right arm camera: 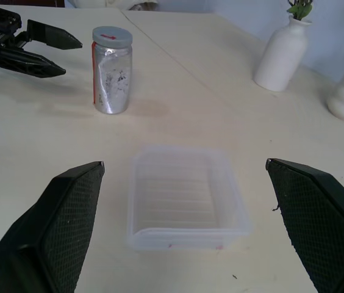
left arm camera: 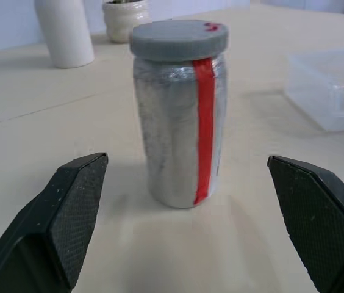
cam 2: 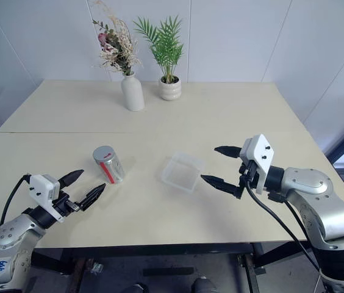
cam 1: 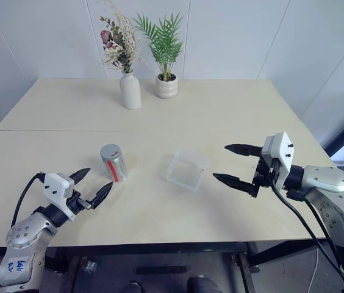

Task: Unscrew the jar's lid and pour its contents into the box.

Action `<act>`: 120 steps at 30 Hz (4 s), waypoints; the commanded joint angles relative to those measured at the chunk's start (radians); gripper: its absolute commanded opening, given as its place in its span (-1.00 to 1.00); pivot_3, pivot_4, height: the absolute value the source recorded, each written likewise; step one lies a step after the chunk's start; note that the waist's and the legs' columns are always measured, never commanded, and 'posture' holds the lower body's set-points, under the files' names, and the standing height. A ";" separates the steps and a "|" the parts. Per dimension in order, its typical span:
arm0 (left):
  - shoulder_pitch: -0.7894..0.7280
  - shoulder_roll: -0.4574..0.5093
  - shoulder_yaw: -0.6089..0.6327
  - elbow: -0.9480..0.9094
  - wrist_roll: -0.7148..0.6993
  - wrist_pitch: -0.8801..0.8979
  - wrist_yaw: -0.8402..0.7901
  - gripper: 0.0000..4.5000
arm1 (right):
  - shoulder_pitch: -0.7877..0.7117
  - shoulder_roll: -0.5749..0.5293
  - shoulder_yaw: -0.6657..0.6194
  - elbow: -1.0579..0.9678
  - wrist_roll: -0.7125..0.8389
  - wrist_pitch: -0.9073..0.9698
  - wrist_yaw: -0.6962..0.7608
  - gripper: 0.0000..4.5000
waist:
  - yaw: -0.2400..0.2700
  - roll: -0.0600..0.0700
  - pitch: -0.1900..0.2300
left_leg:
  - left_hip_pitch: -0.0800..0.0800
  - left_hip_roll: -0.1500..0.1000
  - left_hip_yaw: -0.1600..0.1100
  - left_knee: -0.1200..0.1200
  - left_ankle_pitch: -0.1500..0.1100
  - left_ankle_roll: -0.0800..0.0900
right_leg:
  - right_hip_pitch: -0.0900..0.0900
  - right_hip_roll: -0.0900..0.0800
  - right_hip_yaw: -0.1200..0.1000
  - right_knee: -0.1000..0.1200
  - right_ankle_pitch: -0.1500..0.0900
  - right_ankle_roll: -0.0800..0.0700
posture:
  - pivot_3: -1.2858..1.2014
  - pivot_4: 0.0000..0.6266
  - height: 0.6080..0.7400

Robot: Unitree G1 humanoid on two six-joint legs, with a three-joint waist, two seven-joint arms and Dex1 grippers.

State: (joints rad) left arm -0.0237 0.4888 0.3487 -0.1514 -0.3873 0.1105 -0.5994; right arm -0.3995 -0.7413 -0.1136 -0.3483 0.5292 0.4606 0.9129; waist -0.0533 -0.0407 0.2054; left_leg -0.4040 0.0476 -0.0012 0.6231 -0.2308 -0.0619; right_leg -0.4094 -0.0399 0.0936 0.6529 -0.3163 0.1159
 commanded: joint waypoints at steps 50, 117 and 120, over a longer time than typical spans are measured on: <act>-0.260 -0.174 -0.146 0.188 0.162 -0.158 0.254 0.82 | 0.020 -0.033 -0.022 -0.052 0.005 0.015 -0.005 1.00 | 0.010 0.000 0.000 | -0.001 0.000 0.002 0.005 -0.001 0.001 | 0.001 0.002 0.004 -0.001 0.003 0.004 | 0.03 -0.52 1.00; -0.838 -0.155 -0.339 0.640 0.025 -0.182 -0.613 0.01 | -0.348 0.444 0.310 -0.111 -0.139 0.332 -0.556 1.00 | 0.019 0.000 0.000 | -0.007 0.001 0.003 0.001 -0.002 0.003 | -0.005 0.004 0.005 -0.009 0.005 0.004 | 0.03 -0.52 1.00; -0.838 -0.157 -0.338 0.636 0.022 -0.175 -0.614 0.01 | -0.345 0.448 0.312 -0.115 -0.147 0.333 -0.555 1.00 | 0.019 0.000 0.000 | -0.007 0.001 0.003 0.000 -0.002 0.003 | -0.005 0.004 0.005 -0.009 0.005 0.004 | 0.03 -0.52 1.00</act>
State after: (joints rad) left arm -0.8212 0.3334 0.0066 0.5056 -0.3555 -0.0577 -1.2093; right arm -0.7283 -0.2993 0.1964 -0.4305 0.3873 0.7968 0.3522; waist -0.0345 -0.0407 0.2053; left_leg -0.4114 0.0487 0.0022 0.6234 -0.2323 -0.0591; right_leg -0.4141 -0.0363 0.0981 0.6442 -0.3112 0.1202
